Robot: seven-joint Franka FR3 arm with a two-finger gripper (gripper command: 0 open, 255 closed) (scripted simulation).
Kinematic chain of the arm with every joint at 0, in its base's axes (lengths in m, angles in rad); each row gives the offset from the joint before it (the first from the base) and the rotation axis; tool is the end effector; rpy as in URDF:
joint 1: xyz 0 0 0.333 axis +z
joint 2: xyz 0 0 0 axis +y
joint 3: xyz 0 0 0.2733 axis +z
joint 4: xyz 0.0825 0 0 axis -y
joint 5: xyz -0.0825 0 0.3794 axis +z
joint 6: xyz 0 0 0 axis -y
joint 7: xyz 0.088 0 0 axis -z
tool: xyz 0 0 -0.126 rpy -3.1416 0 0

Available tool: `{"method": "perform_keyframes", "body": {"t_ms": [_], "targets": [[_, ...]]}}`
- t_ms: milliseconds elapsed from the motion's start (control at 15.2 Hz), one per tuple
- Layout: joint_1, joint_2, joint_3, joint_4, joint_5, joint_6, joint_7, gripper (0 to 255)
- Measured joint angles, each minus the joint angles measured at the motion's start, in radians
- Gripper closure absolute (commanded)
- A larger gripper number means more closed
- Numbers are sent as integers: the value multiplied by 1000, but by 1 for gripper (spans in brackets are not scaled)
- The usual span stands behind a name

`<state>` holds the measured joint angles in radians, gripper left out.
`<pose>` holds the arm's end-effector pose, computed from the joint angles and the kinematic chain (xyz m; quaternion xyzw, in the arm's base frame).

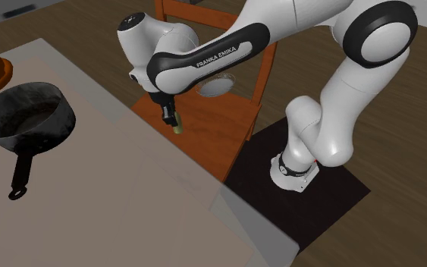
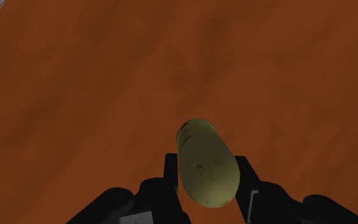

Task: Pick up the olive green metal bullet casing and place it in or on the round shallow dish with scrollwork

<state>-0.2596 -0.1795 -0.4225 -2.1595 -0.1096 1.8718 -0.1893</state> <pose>0.3715 -0.3175 0.3986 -0.9736 0.2194 0.0615 0.0122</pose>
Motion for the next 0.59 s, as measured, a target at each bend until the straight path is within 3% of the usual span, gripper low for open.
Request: {"method": "perform_keyframes", "body": {"t_ms": [594], "targets": [[1,-12,4,55,-2,-67,-1,255]]}}
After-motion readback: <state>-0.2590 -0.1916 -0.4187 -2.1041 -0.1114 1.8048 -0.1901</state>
